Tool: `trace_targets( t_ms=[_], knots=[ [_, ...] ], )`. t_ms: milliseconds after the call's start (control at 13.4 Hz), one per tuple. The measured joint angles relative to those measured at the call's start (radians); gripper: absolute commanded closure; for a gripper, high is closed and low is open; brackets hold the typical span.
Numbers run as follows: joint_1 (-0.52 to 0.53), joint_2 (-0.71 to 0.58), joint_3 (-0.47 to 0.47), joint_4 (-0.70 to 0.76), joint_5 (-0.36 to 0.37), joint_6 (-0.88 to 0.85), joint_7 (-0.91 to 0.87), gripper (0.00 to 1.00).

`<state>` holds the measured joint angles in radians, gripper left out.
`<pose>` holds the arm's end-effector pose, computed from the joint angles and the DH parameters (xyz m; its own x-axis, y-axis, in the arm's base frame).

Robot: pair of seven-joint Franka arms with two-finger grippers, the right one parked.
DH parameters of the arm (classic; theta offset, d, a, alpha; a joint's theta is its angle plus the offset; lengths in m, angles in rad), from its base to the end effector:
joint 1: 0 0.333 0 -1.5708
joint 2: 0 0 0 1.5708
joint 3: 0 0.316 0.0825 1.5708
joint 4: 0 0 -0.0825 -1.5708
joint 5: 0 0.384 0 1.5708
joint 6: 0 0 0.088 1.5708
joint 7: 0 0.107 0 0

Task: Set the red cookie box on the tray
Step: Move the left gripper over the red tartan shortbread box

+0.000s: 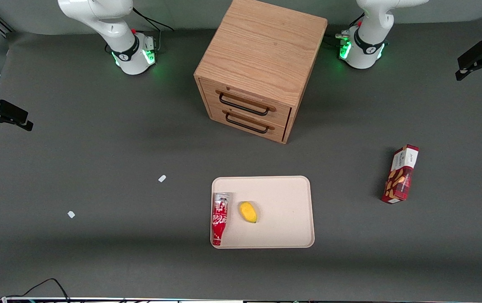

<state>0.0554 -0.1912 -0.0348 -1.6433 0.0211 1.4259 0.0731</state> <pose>0.4776 0.0104 0.6770 0.9984 -0.0486 -0.0282 -0.0493 -0.9985 -0.0256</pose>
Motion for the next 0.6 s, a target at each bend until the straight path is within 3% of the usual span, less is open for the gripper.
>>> trace_targets(
  t_ms=[596],
  knots=[
    [0.001,0.040,-0.005,-0.028,0.000,0.042,0.041,0.00]
  ],
)
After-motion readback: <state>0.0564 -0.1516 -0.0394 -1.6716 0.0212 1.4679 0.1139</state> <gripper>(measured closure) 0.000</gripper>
